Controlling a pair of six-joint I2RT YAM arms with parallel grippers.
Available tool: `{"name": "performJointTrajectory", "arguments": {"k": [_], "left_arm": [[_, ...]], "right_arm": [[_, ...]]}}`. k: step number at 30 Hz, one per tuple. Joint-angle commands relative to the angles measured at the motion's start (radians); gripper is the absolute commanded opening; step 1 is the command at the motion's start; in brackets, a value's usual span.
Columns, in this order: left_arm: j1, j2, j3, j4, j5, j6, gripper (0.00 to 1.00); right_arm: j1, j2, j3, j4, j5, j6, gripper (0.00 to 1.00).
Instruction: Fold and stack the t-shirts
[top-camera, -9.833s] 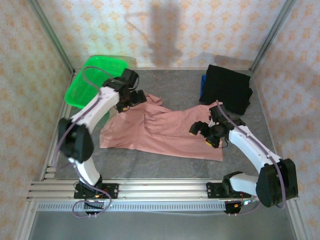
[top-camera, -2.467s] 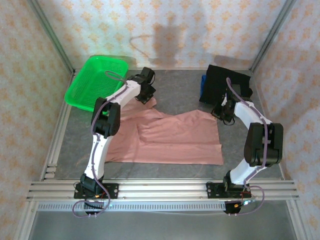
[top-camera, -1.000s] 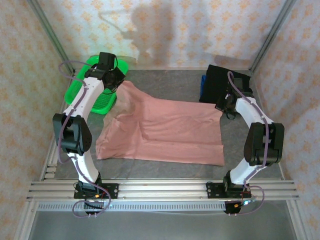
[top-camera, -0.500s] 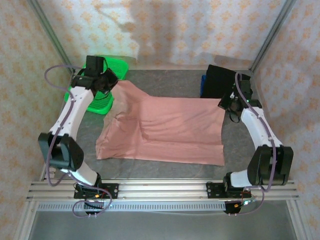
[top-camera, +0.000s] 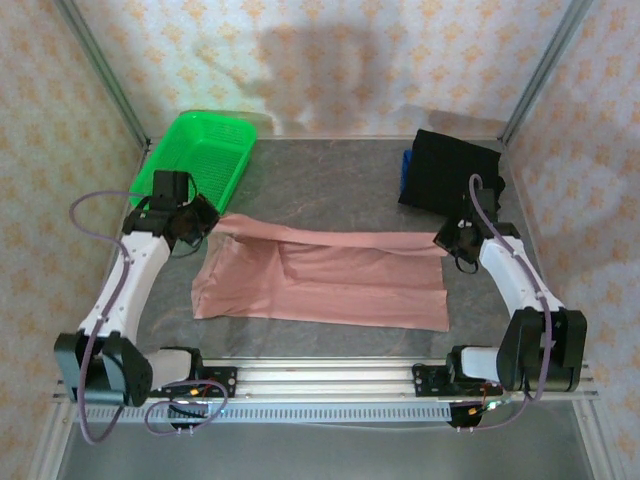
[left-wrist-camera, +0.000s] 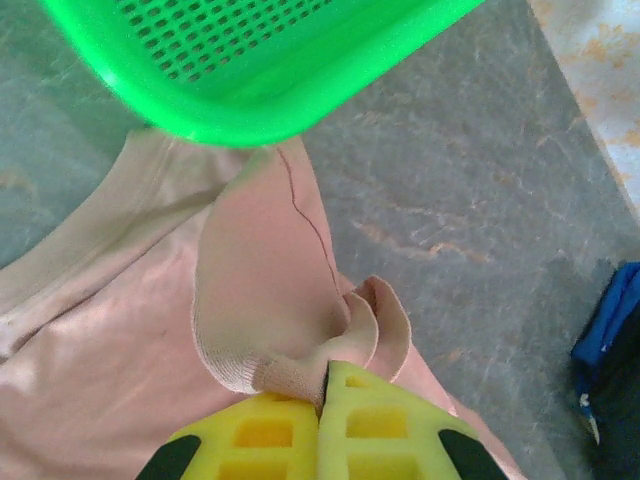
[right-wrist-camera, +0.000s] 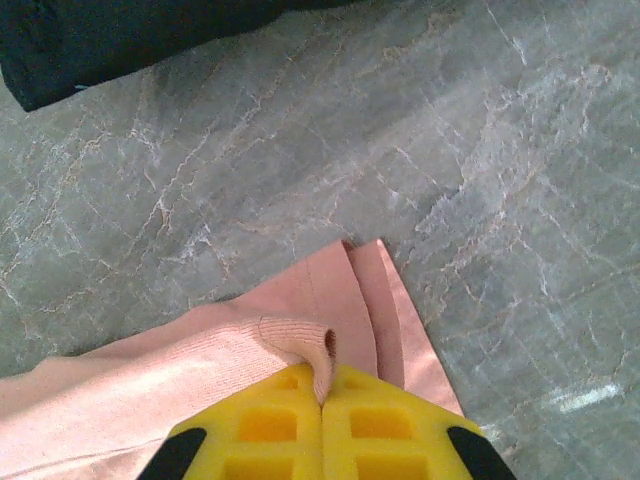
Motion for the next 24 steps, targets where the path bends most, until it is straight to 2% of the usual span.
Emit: {"name": "performJointTrajectory", "arguments": {"k": [1,13,17,24], "left_arm": [[0.010,-0.086,-0.063,-0.043,-0.023,-0.013,0.00],[0.012,-0.277,-0.260,-0.135,-0.075,-0.044,0.00],[0.012,-0.312,-0.319,-0.156,-0.111,-0.055,0.00],[0.012,-0.319,-0.427,-0.126,-0.109,-0.074,0.00]], "right_arm": [[-0.007,-0.042,-0.038,-0.045,0.023,0.066,0.00],[-0.009,-0.056,-0.090,-0.090,0.071,0.105,0.00],[-0.009,-0.068,-0.123,-0.092,0.072,0.132,0.00],[-0.009,-0.061,-0.188,-0.098,0.097,0.208,0.00]]}}
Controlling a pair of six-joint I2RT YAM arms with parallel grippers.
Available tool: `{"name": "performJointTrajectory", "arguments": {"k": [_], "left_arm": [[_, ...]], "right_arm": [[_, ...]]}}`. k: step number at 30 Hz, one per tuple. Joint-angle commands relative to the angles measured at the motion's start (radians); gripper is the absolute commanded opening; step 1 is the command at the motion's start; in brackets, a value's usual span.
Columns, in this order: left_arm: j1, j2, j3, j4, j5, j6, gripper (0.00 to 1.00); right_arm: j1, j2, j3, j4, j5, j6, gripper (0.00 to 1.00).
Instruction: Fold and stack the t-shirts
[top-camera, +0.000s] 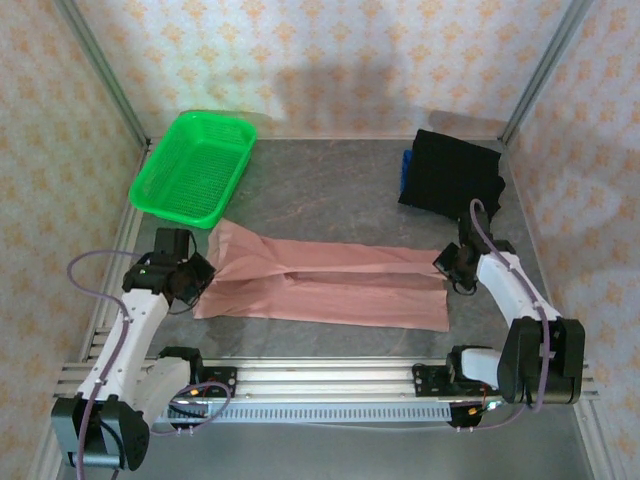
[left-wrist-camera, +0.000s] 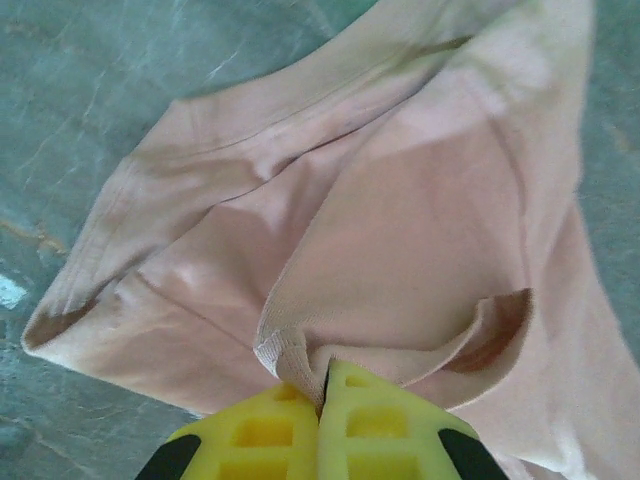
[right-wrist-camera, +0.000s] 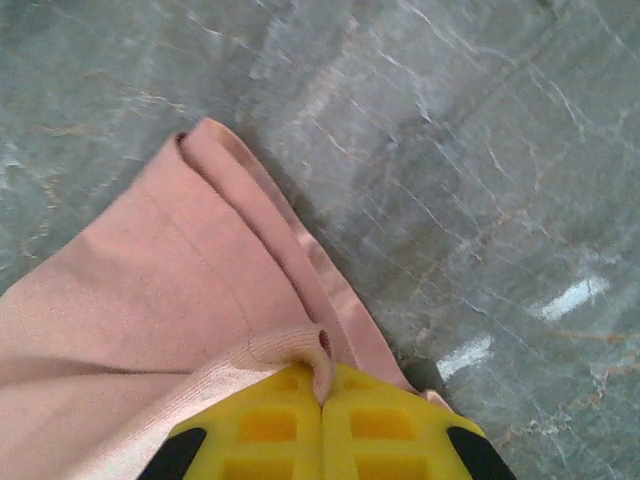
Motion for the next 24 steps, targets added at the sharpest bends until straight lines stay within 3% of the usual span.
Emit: {"name": "performJointTrajectory", "arguments": {"k": [1,10,12,14,16,18,24], "left_arm": [[0.010,-0.011,-0.049,-0.001,-0.043,-0.022,0.00],[0.010,-0.005,-0.173,0.052,-0.050,-0.049,0.00],[0.010,0.016,-0.181,0.064,-0.057,-0.050,0.00],[0.010,0.032,-0.178,0.067,-0.062,-0.054,0.21],[0.010,0.025,-0.158,0.045,-0.077,-0.055,0.28],[0.010,-0.004,-0.119,0.002,-0.103,-0.049,0.43],[-0.012,-0.055,0.004,0.002,-0.073,0.017,0.60]], "right_arm": [[-0.009,-0.004,-0.033,-0.026,0.057,0.056,0.00],[-0.009,0.041,-0.071,0.016,0.063,0.078,0.01],[-0.009,0.053,-0.080,0.025,0.055,0.086,0.09],[-0.009,0.054,-0.082,0.029,0.050,0.094,0.19],[-0.009,0.043,-0.068,0.014,0.048,0.095,0.33],[-0.009,0.016,-0.052,-0.011,0.053,0.095,0.43],[-0.006,-0.123,-0.019,-0.052,-0.039,0.055,0.72]]}}
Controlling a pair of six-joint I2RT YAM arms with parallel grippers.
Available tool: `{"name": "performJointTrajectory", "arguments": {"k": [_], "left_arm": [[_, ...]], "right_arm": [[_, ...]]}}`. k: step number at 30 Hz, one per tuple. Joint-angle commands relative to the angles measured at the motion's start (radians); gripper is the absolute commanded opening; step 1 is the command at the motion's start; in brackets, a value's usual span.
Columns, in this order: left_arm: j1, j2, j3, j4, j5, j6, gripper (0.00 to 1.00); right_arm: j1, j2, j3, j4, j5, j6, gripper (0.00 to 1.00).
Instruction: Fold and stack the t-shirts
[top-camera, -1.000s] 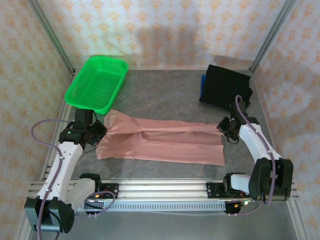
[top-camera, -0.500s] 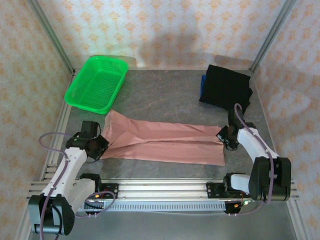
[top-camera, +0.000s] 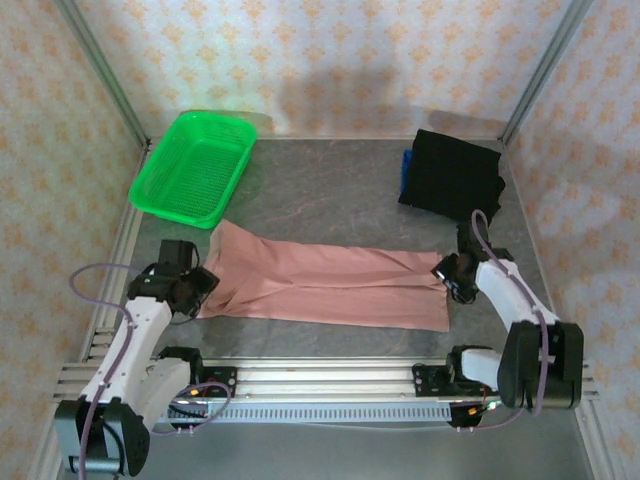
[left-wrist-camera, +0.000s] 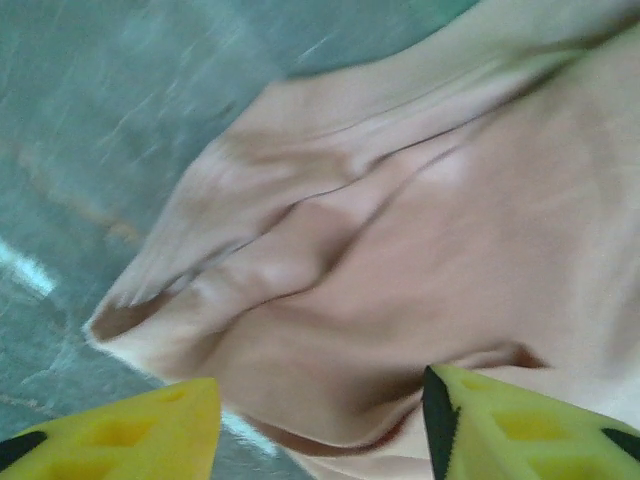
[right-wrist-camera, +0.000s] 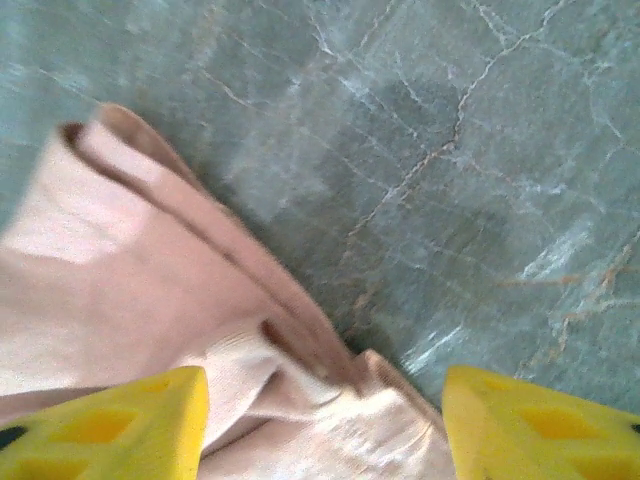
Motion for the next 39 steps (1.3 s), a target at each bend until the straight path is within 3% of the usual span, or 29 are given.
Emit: {"name": "performJointTrajectory", "arguments": {"k": [1,4,10,14,17,28,39], "left_arm": [[-0.019,0.003,0.073,0.010,-0.007,0.072,0.64],[-0.064,0.080,0.111,0.050,0.055,0.146,0.68],[-0.232,0.298,0.207,0.054,0.054,0.309,0.68],[-0.290,0.422,0.268,0.026,0.047,0.424,0.64],[-0.310,0.507,0.306,0.007,0.042,0.484,0.57],[-0.345,0.716,0.405,-0.001,-0.028,0.619,0.46],[-0.349,0.796,0.443,-0.044,-0.036,0.682,0.29]], "right_arm": [[-0.001,-0.087,0.039,-0.025,-0.076,-0.043,0.76],[0.021,-0.147,0.042,-0.012,-0.144,-0.089,0.88],[0.084,-0.204,0.034,0.013,-0.237,-0.156,0.92],[0.104,-0.206,0.019,0.039,-0.282,-0.163,0.93],[0.107,-0.198,0.021,0.048,-0.309,-0.183,0.93],[0.110,-0.185,0.001,0.076,-0.345,-0.198,0.94],[0.111,-0.184,0.007,0.066,-0.338,-0.201,0.95]]}}
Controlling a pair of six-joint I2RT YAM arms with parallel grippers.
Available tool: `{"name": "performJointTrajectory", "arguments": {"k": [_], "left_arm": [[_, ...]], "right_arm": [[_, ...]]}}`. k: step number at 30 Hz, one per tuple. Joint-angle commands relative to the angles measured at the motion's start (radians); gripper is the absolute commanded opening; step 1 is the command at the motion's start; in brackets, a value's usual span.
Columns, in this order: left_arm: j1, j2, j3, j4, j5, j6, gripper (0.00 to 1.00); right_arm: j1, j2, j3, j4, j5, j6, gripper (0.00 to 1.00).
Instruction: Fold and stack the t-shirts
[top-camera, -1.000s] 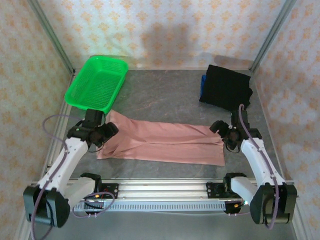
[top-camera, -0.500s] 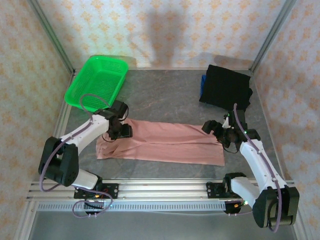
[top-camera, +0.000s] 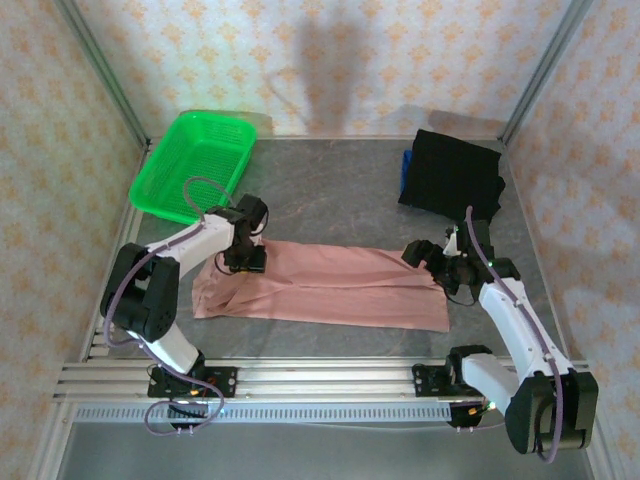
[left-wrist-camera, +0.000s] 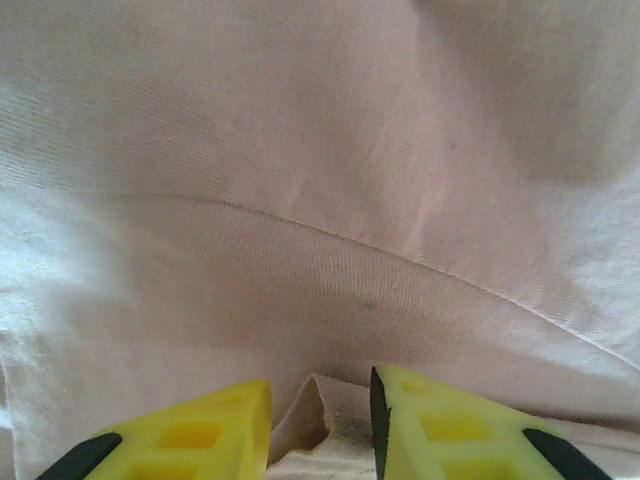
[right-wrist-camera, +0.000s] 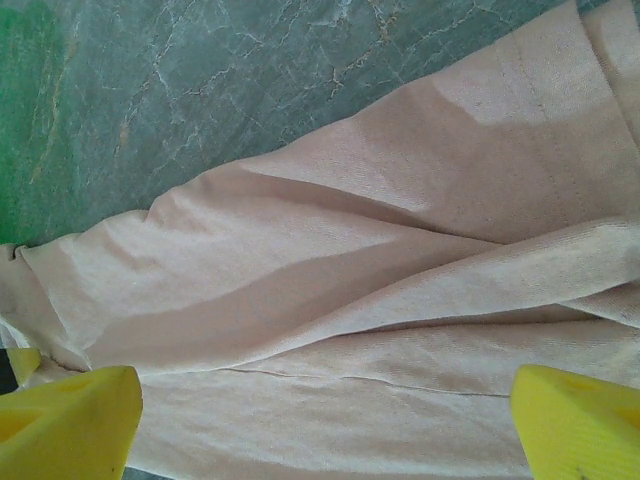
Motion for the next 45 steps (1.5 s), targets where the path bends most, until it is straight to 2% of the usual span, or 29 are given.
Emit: {"name": "performJointTrajectory", "arguments": {"k": [1,10,20,25,30,33,35,38,40,45], "left_arm": [[-0.007,0.002,0.013,-0.051,-0.028,0.040,0.28],[-0.029,-0.058,-0.046,-0.054,0.020,0.039,0.08],[-0.175,-0.166,-0.143,-0.046,0.045,-0.070,0.06],[-0.246,-0.174,-0.166,-0.058,0.056,-0.123,0.06],[-0.248,-0.214,-0.169,-0.071,0.077,-0.172,0.19],[-0.248,-0.283,-0.171,-0.046,0.156,-0.165,0.35],[-0.240,-0.309,-0.158,-0.059,0.123,-0.168,0.45],[-0.172,-0.333,-0.152,-0.028,0.116,-0.213,0.64],[-0.128,-0.339,-0.137,0.004,0.068,-0.262,0.68],[-0.005,-0.256,-0.110,0.107,0.035,-0.363,0.68]], "right_arm": [[0.006,0.002,-0.007,0.013,0.001,-0.014,0.95],[0.006,0.010,-0.004,0.021,0.010,-0.017,0.95],[0.006,0.037,0.008,0.031,0.021,-0.025,0.95],[0.006,0.053,0.006,0.033,0.031,-0.022,0.95],[0.006,0.092,0.014,0.029,0.051,-0.009,0.96],[0.006,0.130,0.023,0.026,0.065,0.006,0.96],[0.006,0.151,0.032,0.030,0.067,0.014,0.96],[0.006,0.149,0.039,0.085,0.046,0.038,0.97],[0.006,0.154,0.048,0.117,0.041,0.052,0.97],[0.006,0.259,0.105,0.172,0.005,0.081,0.91]]}}
